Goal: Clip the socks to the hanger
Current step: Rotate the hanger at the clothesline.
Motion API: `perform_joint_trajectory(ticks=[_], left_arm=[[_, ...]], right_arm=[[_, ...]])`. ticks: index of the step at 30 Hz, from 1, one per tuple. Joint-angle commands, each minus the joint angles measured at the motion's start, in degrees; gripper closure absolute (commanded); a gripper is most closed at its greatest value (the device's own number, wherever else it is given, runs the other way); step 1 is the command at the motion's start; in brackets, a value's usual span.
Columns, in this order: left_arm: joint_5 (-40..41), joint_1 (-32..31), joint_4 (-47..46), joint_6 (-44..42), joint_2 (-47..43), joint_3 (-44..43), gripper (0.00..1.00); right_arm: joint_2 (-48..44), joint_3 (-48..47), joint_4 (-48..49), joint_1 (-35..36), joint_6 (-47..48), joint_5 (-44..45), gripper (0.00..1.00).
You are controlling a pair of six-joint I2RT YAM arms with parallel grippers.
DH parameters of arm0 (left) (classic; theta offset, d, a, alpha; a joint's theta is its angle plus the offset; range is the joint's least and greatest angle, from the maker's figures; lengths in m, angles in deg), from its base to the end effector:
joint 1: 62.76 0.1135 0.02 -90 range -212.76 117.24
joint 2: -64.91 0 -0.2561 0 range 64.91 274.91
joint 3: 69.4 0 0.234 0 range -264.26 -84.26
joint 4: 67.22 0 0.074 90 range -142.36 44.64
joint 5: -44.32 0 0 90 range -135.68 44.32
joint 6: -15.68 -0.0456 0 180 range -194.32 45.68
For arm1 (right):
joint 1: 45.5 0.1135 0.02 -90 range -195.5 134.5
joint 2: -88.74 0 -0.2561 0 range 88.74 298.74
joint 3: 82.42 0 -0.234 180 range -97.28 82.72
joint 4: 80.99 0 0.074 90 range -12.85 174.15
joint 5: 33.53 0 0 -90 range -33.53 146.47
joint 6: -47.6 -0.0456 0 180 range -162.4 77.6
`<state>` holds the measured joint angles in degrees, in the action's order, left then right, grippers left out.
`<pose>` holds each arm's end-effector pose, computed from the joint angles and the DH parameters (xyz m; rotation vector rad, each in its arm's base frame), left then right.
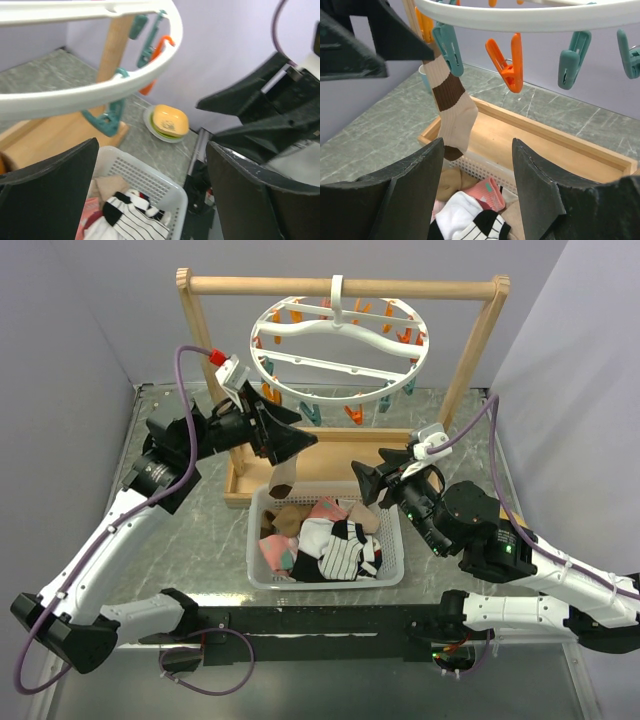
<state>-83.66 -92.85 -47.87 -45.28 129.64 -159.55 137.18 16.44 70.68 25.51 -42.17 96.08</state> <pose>0.1861 -0.1403 0.4572 0.5980 1.5209 -1.2943 0.0782 0.1379 0.4399 -0.3801 1.4826 0.4729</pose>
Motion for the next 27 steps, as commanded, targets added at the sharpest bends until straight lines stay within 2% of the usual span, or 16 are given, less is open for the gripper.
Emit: perform_joint_trajectory(ticks=[1, 11, 20, 27], left_arm=[[8.7, -0.3, -0.4, -3.4, 1.5, -3.6, 0.08], [24.9, -1.1, 3.6, -10.5, 2.6, -5.5, 0.14], [26.2, 2.2, 4.1, -10.1, 1.1, -5.3, 0.16], [21.4, 2.7, 3.3, -7.5, 0.0, -4.4, 0.18]], right_arm=[[-0.9, 0.0, 0.1, 0.1, -1.6, 0.0, 0.36], [-1.8, -0.9, -1.9, 0.2, -4.0, -1.8, 0.36], [-1.3, -2.5, -3.9, 0.7, -5.2, -3.1, 0.36], [-0.5, -3.7, -4.2, 1.1, -5.0, -3.1, 0.36]])
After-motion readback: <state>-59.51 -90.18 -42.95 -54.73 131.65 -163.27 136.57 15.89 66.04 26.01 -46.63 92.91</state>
